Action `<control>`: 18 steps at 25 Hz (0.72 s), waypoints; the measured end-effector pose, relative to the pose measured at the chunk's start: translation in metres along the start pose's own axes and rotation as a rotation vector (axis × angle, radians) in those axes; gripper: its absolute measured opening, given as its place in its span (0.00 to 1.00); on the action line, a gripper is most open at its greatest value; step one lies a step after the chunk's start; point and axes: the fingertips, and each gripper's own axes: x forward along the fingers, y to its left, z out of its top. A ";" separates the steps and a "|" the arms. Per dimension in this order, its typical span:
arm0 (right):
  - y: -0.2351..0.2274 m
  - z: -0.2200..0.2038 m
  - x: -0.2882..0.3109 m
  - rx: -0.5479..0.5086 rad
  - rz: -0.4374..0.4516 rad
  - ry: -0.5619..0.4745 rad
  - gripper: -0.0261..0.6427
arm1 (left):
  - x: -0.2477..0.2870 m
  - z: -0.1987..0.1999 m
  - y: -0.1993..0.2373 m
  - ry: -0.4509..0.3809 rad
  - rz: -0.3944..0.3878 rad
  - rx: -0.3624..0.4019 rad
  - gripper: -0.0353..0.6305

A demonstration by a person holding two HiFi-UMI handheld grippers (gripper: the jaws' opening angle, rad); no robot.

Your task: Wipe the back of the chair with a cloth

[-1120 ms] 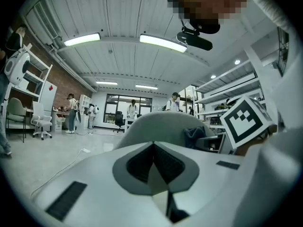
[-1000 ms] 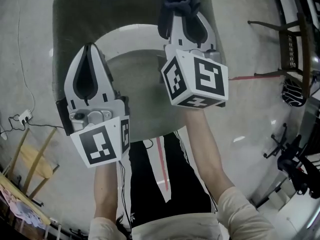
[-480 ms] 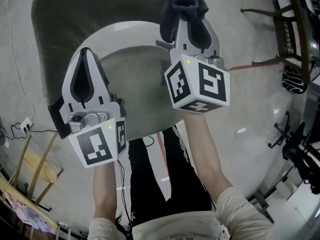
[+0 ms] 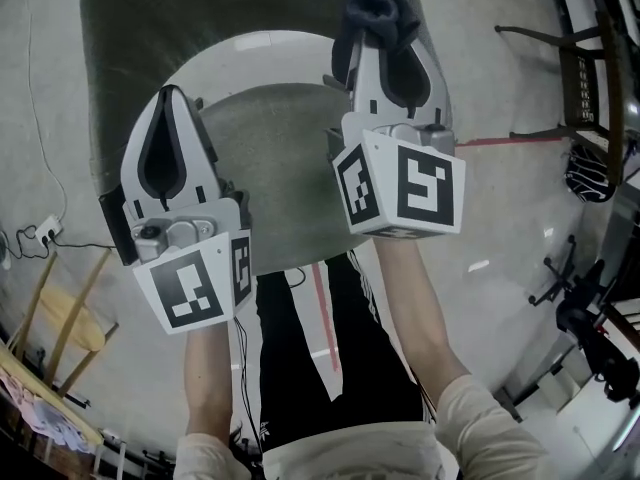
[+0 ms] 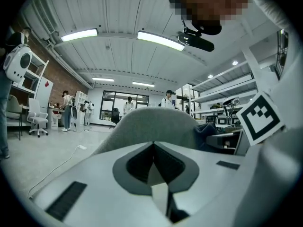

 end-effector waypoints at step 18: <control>0.277 -0.051 -0.050 -0.029 0.966 0.050 0.13 | -0.107 -0.016 0.084 -0.072 0.320 -0.052 0.08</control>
